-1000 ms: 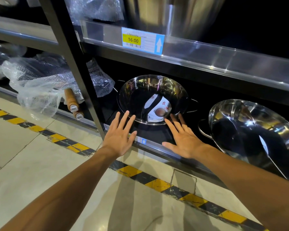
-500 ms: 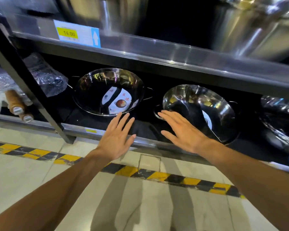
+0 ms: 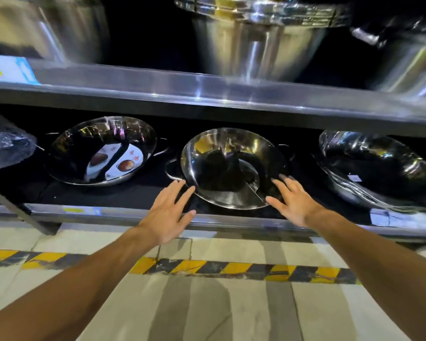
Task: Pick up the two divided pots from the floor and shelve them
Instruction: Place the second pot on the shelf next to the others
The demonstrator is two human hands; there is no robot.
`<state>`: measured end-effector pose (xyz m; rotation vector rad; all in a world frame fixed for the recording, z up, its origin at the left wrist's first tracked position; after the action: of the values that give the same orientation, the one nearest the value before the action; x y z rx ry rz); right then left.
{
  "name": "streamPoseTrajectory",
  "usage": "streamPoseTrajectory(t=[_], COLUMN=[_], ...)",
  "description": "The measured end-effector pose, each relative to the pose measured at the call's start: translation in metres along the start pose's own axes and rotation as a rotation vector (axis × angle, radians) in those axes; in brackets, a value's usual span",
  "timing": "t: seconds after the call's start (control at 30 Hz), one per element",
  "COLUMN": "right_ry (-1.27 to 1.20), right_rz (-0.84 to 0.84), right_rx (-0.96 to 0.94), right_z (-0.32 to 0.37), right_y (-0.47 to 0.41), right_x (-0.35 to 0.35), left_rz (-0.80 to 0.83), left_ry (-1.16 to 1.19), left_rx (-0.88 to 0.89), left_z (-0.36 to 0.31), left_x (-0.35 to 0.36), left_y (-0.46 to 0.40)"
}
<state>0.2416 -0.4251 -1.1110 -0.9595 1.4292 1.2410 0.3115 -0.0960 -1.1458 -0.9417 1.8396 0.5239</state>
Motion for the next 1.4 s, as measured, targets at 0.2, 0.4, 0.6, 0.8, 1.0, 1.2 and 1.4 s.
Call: streamPoseTrajectory(t=[0.2,0.4,0.6,0.8,1.0,1.2,1.4], right_ry=[0.001,-0.087,0.027,-0.032,-0.026,0.047,0.059], right_rz=[-0.004,-0.015,-0.079,0.039,0.006,-0.069,-0.049], right_rx=[-0.108,-0.145,-0.203,-0.137,-0.108,-0.118,-0.084], right_z=[-0.013,-0.008,-0.007,-0.002,0.008,0.002,-0.006], right_y=[0.004,0.016,0.018,0.006,0.009,0.008,0.001], right_x=[0.012,0.021,0.021,0.026,0.019,0.019,0.022], left_rz=[0.045,0.013,-0.1,-0.02,-0.024,-0.007,0.022], left_ry=[-0.153,-0.139,-0.234,-0.314,-0.289,-0.281,-0.162], left_rx=[-0.073,-0.195,0.116,0.029,0.023,0.123,0.079], left_z=[0.01,0.009,-0.012,0.004,-0.011,-0.013,-0.01], left_x=[0.003,-0.002,0.006,0.014,-0.002,0.007,0.012], left_y=[-0.018,-0.042,-0.025,-0.041,-0.049,-0.031,-0.044])
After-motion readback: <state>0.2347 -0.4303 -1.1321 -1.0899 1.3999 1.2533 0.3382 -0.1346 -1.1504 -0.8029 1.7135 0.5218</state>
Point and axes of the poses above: each hand's wrist, its own y-axis away from the middle knuckle, its own x-axis out of the palm, z = x × y, the point moved 4 cm from there along -y, towards the middle knuckle, and after that the axes turned 11 degrees about y, right-handed, at the moved point
